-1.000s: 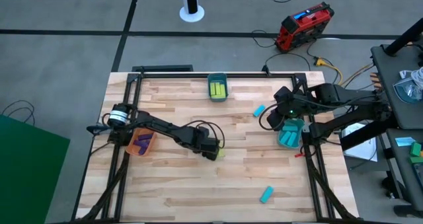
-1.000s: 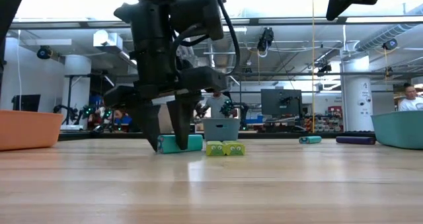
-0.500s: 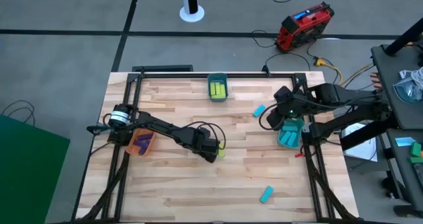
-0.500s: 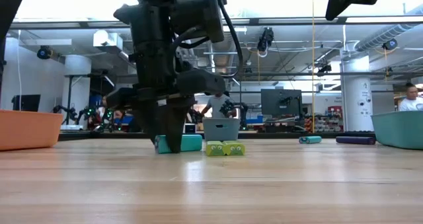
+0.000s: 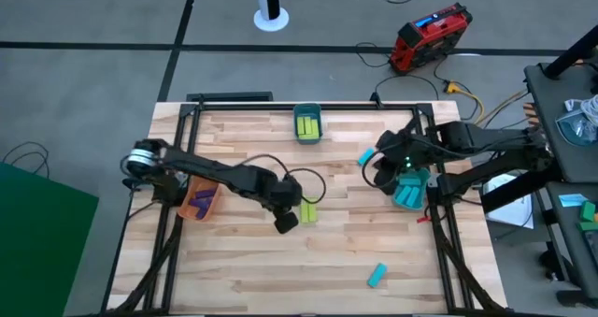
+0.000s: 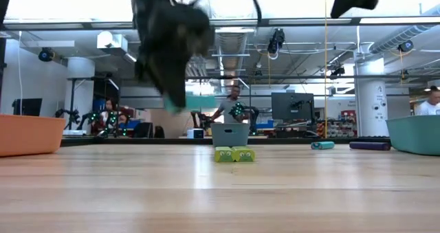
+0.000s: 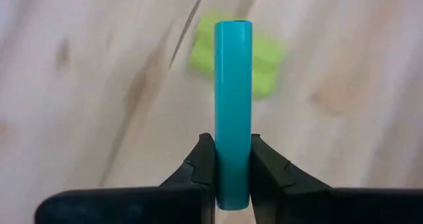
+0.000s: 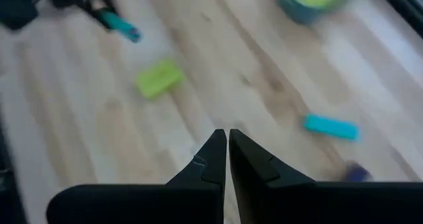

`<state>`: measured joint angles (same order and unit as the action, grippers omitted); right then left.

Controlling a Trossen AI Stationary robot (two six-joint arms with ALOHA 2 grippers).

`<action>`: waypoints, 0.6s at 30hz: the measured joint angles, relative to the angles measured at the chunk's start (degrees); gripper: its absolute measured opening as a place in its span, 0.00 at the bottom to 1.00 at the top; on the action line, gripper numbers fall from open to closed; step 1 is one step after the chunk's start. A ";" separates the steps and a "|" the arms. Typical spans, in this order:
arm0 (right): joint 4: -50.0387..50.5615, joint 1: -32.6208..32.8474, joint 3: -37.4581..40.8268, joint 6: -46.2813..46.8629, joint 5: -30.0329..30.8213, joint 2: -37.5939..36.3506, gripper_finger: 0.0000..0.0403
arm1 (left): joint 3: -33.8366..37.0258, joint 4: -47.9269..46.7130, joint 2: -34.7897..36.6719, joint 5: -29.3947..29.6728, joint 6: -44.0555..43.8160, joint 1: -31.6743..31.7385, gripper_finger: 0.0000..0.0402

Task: Sort blocks
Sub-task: Put the blue block into the light blue bin

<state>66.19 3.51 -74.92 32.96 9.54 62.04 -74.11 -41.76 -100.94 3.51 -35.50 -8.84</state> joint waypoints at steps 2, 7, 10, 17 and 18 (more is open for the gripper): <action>-4.84 0.28 1.20 -4.16 -2.27 0.02 0.03 | 0.00 2.69 3.37 0.07 5.77 0.05 0.07; -18.57 2.50 3.02 -15.30 -4.23 1.54 0.03 | -0.11 10.50 9.26 0.38 17.06 -0.15 0.07; -24.80 4.13 3.06 -20.34 -5.47 3.14 0.03 | -0.11 13.18 10.68 2.90 18.82 -0.15 0.07; -31.35 6.67 3.05 -22.52 -5.68 7.45 0.18 | -0.11 17.66 10.36 6.52 20.65 -0.50 0.07; -31.61 6.67 3.05 -22.51 -5.57 8.20 0.22 | -0.11 18.85 10.17 6.51 21.16 -0.52 0.07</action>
<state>34.58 10.18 -71.87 10.45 3.97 70.24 -74.22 -22.91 -90.78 10.02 -14.34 -9.36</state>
